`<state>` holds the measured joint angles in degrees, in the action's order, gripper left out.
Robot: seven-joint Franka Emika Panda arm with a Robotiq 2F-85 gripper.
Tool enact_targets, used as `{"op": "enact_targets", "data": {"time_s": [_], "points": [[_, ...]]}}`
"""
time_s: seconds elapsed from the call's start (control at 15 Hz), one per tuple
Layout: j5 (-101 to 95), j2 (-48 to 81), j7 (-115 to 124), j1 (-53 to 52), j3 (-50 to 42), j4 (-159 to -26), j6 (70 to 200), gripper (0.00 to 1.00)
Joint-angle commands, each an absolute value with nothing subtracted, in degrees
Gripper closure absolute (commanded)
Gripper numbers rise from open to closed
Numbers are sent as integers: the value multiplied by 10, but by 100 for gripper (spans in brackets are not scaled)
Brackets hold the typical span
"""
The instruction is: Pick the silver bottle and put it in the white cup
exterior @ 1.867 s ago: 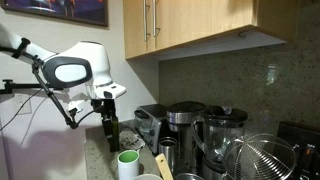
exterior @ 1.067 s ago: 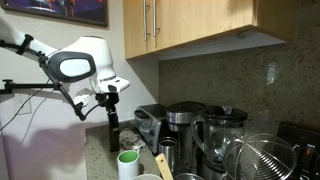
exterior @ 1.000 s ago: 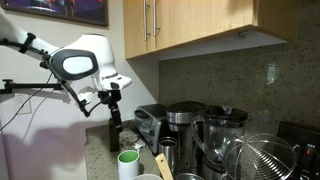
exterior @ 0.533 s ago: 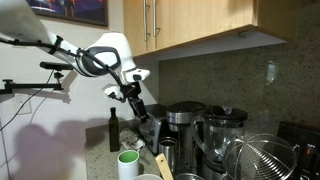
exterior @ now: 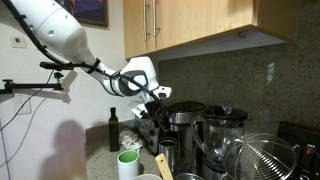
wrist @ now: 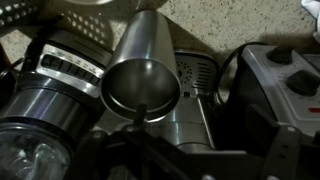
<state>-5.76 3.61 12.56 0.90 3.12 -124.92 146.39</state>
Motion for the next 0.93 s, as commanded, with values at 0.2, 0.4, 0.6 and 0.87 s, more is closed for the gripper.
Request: {"op": "enact_targets", "data": {"time_s": [0.2,0.4,0.6,0.87], "points": [[-43,129,103,0,15,-1145,1463,0],[-31,109,91,-3,18,-1148,1428,0],[-29,84,91,-6,18,-1154,1390,0],[-45,55,112,-14,17,-1153,1311,0]]}}
